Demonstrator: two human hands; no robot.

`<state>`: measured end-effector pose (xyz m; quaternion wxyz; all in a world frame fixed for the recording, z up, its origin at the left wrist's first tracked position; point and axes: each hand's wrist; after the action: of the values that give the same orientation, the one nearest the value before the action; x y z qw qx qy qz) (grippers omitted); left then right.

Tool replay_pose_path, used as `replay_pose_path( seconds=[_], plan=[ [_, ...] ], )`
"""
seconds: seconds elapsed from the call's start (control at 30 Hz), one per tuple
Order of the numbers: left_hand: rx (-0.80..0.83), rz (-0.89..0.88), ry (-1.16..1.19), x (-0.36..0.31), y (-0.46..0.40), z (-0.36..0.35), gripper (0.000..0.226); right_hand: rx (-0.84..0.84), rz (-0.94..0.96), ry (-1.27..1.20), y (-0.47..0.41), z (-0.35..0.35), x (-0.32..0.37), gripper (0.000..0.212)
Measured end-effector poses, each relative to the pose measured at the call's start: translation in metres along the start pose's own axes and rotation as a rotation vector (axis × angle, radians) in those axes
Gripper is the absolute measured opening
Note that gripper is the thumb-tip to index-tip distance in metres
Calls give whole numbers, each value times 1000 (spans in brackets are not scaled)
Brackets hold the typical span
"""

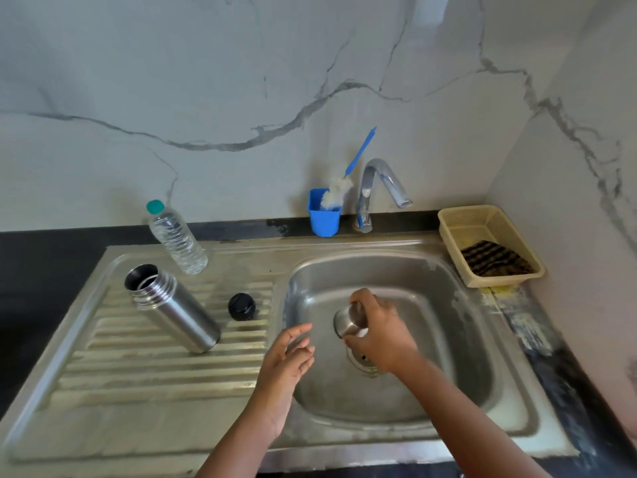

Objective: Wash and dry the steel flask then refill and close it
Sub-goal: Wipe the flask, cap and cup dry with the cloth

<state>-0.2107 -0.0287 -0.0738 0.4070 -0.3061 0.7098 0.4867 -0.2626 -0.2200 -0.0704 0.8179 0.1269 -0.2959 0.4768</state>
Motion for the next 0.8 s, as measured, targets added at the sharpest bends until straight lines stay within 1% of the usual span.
replay_pose_path(
  seconds=[0.1, 0.2, 0.27, 0.47, 0.6, 0.8],
  plan=[
    [-102, -70, -33, -7, 4, 29, 38, 25, 156, -113, -4, -31, 39, 58],
    [-183, -110, -62, -9, 4, 62, 34, 131, 255, -116, -6, -71, 75, 62],
    [-217, -108, -64, -8, 3, 83, 30, 165, 304, -108, -4, -97, 91, 62],
    [-234, -67, -142, -4, 0, 114, 43, 159, 298, -102, 2, -135, 104, 58],
    [-232, -57, -152, -3, 1, 124, 42, 171, 305, -65, 5, -146, 106, 64],
    [-216, -17, -172, 3, -4, 135, 40, 167, 316, -37, 11, -157, 107, 62]
  ],
)
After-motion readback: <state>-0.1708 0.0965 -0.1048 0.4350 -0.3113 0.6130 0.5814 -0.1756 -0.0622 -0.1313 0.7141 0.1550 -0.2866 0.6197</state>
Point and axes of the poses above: each hand's wrist, its own y-axis away from the middle knuckle, its own z-axis out of the back of the hand, x = y × z, and after that the axes turned 10 degrees about -x, right-handed
